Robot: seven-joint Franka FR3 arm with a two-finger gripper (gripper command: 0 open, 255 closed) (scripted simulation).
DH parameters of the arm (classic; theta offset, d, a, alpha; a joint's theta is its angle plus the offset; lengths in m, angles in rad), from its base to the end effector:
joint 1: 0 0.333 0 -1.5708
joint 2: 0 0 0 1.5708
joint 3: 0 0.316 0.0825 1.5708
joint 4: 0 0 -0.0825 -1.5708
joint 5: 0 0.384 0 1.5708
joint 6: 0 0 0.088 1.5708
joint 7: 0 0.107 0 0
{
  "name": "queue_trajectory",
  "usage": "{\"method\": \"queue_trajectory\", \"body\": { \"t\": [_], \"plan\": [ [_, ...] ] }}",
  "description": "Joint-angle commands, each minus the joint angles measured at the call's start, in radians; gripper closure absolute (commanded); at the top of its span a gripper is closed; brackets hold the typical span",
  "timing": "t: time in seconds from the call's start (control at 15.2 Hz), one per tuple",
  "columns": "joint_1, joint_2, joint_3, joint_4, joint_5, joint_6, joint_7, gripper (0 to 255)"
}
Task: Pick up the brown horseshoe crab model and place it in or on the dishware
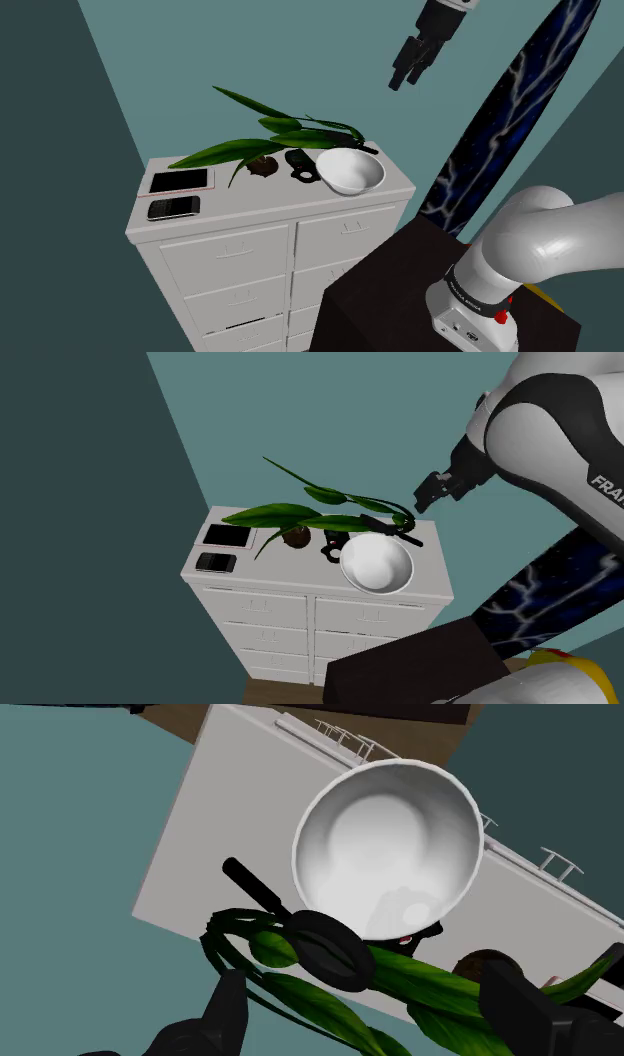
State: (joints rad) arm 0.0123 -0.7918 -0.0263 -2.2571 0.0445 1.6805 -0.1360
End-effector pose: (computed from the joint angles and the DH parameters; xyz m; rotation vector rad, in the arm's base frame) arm 0.3151 -0.0036 0.6505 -3.0691 -0.1962 -0.3381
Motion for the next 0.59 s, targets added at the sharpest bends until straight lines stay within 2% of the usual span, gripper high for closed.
{"method": "queue_trajectory", "body": {
  "t": [0.0,0.53],
  "plan": [
    [0.0,0.0,0.0,0.0,0.0,0.0,0.0,0],
    [0.036,0.107,0.221,-0.047,-0.062,0.196,0.114,0]
  ]
}}
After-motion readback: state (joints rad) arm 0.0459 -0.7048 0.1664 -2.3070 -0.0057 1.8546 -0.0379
